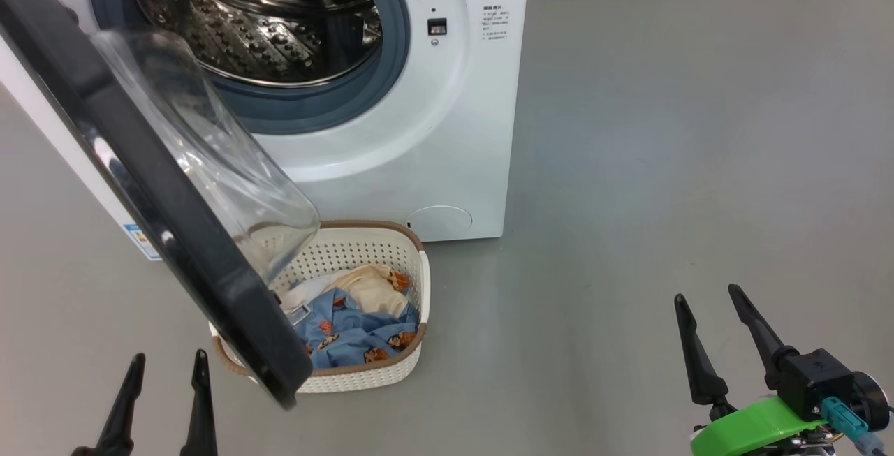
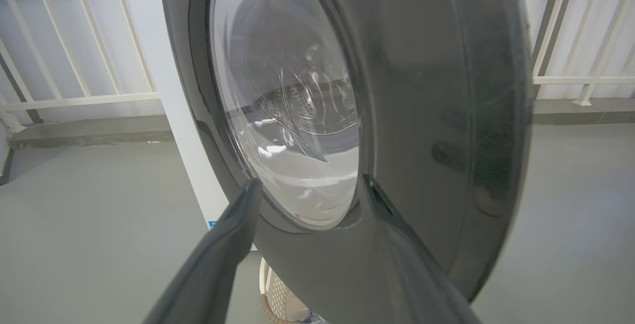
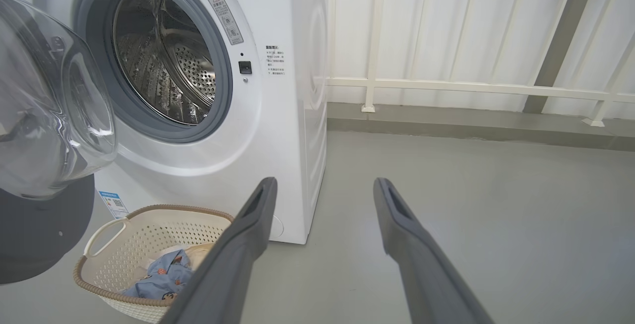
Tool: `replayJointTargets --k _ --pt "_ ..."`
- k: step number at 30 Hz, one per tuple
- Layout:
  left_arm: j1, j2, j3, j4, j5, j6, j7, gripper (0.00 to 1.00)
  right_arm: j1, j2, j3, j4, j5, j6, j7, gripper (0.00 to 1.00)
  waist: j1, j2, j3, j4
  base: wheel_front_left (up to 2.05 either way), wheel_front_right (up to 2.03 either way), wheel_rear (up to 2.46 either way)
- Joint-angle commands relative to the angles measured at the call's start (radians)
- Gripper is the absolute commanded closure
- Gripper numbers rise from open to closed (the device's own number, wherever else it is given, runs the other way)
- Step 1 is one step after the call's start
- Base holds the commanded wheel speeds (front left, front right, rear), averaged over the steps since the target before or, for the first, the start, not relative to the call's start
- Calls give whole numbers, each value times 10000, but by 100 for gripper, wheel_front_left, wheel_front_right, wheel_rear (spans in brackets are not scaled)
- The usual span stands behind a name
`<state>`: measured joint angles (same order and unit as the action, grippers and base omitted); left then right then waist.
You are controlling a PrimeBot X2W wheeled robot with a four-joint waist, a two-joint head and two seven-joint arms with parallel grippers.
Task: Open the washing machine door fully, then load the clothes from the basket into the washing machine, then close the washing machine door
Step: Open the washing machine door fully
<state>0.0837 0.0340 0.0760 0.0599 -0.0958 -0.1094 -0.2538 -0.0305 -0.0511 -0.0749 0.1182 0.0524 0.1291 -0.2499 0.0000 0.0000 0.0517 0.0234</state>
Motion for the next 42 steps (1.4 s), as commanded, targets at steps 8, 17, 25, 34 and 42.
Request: replayJointTargets --k 8,17,25,34,42 --pt "-210 172 345 37 360 175 -80 0 -68 -3 162 -140 -182 16 -118 0 0 0 13 -12 0 0 0" --pt "-257 168 404 150 -5 155 -80 0 -47 6 136 -98 -149 16 -118 0 0 0 4 -9 0 0 0" --pt "-309 166 425 370 -238 86 -80 100 -42 7 127 -73 -80 16 -118 0 0 0 24 -14 0 0 0" --pt "-737 164 851 -1159 -550 87 -80 100 -52 8 108 -61 -11 16 -118 0 0 0 16 -5 0 0 0" --pt "-1452 163 884 -4215 -271 1 -80 100 -41 8 136 -28 12 16 -118 0 0 0 -24 6 0 0 0"
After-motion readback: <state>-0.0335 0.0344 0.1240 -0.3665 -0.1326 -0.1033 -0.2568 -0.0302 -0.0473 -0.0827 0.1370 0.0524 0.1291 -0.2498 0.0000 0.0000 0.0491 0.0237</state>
